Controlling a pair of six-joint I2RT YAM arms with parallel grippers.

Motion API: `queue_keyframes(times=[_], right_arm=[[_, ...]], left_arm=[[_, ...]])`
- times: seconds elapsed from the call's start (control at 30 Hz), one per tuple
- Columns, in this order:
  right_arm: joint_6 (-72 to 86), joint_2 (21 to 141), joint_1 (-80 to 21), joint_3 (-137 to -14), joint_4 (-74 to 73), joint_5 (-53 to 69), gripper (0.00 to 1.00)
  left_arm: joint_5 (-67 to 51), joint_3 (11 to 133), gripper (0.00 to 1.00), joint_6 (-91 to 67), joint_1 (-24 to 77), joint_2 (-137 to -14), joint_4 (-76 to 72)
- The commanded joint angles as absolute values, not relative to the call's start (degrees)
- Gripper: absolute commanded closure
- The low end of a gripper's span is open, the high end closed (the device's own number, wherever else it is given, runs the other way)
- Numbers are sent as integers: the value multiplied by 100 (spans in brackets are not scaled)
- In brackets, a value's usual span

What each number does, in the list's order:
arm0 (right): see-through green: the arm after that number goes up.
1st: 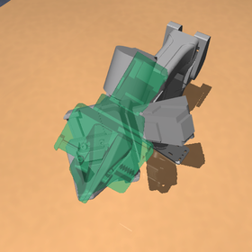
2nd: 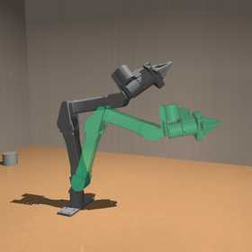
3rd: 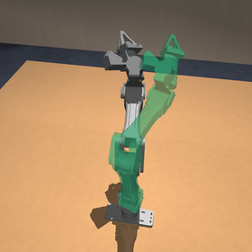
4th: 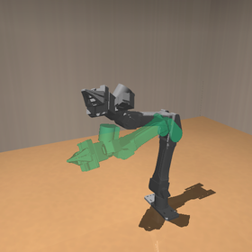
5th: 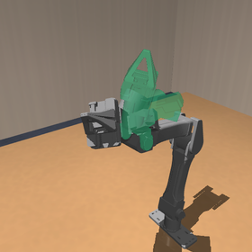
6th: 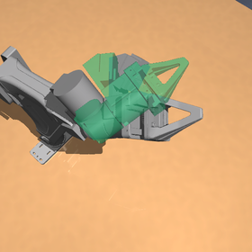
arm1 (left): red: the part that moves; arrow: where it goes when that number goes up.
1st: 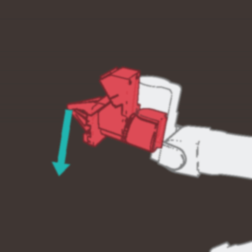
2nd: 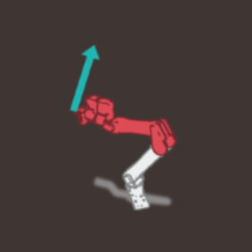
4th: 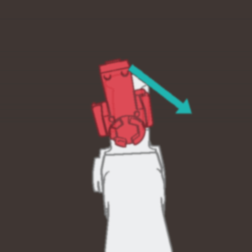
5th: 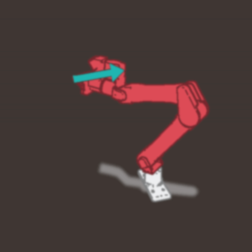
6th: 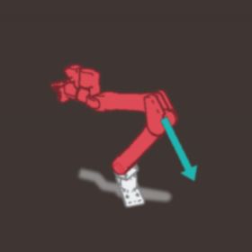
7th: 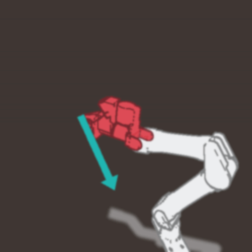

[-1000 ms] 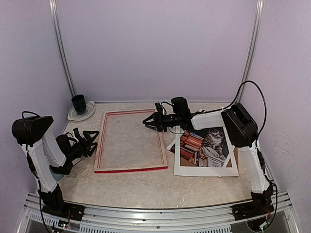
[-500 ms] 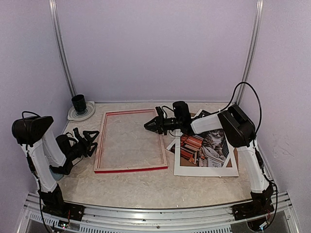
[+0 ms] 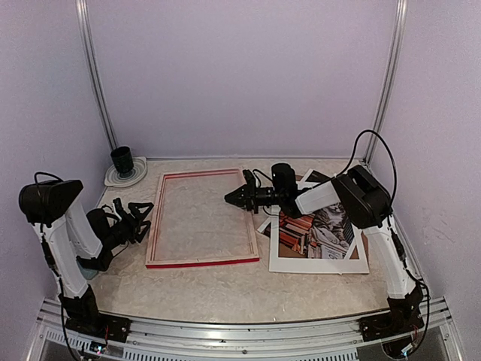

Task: Put the photo into the frame
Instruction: Place the glass panel at the frame body.

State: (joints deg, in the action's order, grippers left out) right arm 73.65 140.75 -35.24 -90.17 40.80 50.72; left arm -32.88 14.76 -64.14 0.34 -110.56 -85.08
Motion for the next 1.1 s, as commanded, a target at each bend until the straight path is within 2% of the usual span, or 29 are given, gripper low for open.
queue_keyframes(times=[0.0,0.53,1.07], right_arm=[[7773,14295,-3504,-9074,4864,5331,91],[8000,14405,-3433,-9300,5081,5522,98],[8188,14594,-3437,-9395,5149,5571,97]], left_arm=[[-3452,1405,1,-6451,38,-11214,-8490],[-3462,1397,1,-6461,43,-11250,-8526],[-3455,1397,1,-6460,38,-11278,-8546]])
